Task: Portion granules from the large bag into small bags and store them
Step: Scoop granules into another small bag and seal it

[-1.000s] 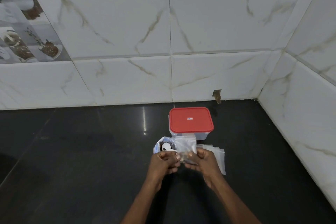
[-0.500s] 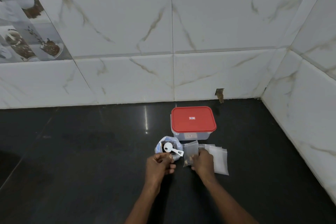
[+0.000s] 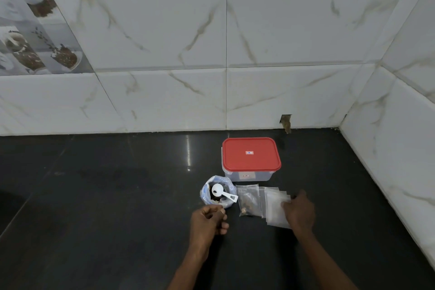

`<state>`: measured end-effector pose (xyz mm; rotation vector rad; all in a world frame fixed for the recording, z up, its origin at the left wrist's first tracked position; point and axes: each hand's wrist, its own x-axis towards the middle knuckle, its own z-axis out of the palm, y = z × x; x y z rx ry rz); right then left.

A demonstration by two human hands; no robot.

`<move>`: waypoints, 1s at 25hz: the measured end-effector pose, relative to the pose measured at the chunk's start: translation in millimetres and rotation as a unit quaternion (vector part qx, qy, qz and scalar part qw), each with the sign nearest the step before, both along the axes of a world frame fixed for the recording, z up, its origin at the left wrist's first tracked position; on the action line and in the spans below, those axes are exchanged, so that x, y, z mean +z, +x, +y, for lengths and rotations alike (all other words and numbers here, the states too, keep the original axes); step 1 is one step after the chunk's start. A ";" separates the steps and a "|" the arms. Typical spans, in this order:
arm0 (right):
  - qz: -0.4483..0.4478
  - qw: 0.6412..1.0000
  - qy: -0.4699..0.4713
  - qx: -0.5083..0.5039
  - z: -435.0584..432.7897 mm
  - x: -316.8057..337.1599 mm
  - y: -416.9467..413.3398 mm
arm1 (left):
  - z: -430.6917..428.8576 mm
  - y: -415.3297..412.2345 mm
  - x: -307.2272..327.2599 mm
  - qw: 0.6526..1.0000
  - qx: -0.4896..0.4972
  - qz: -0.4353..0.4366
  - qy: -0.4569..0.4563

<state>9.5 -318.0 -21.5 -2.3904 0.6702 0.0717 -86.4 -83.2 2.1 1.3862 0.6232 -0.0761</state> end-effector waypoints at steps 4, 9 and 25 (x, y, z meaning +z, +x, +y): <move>-0.071 0.991 0.116 -0.008 -8.5 10.3 -4.3 | -10.6 0.0 4.7 1.000 -0.028 -0.003 -0.008; -0.181 0.954 0.215 0.109 7.4 47.2 -26.1 | -37.3 11.0 26.9 0.997 -0.067 -0.021 -0.044; -0.153 0.935 0.102 0.304 53.0 89.9 -41.8 | -41.6 36.2 65.2 0.976 -0.076 -0.064 0.195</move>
